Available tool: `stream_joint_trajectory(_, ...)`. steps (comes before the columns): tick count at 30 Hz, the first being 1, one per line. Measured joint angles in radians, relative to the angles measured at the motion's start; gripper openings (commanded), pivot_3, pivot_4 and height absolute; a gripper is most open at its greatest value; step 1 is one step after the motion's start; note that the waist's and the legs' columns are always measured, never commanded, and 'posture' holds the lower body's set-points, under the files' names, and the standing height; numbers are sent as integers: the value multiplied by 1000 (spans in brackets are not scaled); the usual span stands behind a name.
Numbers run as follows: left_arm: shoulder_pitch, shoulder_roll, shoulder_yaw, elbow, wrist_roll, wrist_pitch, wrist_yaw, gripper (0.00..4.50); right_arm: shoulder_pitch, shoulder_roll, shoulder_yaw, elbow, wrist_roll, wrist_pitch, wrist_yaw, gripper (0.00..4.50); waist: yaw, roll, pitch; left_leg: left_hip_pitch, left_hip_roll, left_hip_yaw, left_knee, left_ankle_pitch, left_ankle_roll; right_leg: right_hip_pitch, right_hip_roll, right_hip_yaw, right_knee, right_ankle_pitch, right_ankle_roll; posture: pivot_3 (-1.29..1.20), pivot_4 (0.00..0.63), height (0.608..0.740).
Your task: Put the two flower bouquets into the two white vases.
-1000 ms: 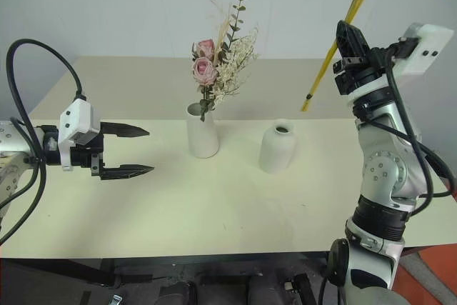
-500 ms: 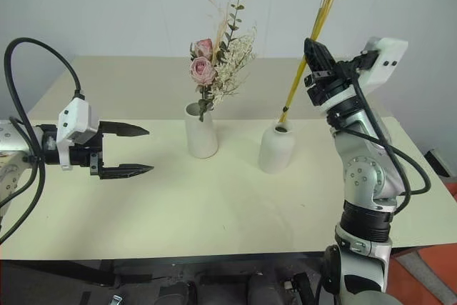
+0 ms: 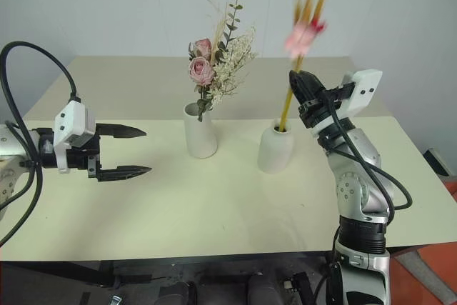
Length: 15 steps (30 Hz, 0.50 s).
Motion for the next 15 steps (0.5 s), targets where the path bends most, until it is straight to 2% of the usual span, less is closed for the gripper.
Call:
stream_joint_trajectory(6, 4, 0, 20, -2, -14, -3, -7, 4430, 136, -55, 19, -93, 12, 20, 53, 4279, 6, 0, 0, 0, 0, 0, 0, 0, 0, 0, 0, 0, 0, 0, 0, 0, 150, 740)
stream_joint_trajectory(7, 5, 1, 21, -2, -13, -3, -6, 4430, 169, -77, 12, -125, 32, 34, 58, 4477, 8, 0, 0, 0, 0, 0, 0, 0, 0, 0, 0, -1, 0, 0, 0, 0, 150, 740)
stream_joint_trajectory(10, 5, 1, 20, -2, -12, -5, -5, 4430, 244, -145, -24, -184, 70, 75, 79, 4477, 9, 0, 0, 0, 0, 0, 0, 0, 0, 1, 0, 0, 0, -1, -1, 0, 150, 740)
stream_joint_trajectory(13, 4, 1, 21, 2, -11, -6, -5, 4430, 312, -259, -106, -222, 123, 123, 129, 4477, 12, 0, 0, 0, 0, 0, 0, 0, 0, 1, 0, 0, -1, -3, -4, 0, 150, 740)
stream_joint_trajectory(15, 0, 1, 20, 4, -11, -9, -5, 4430, 374, -370, -157, -245, 156, 140, 220, 4477, 13, 0, 0, 1, 0, 0, 0, 0, 0, 1, 0, 0, -1, -3, -4, 0, 150, 740)
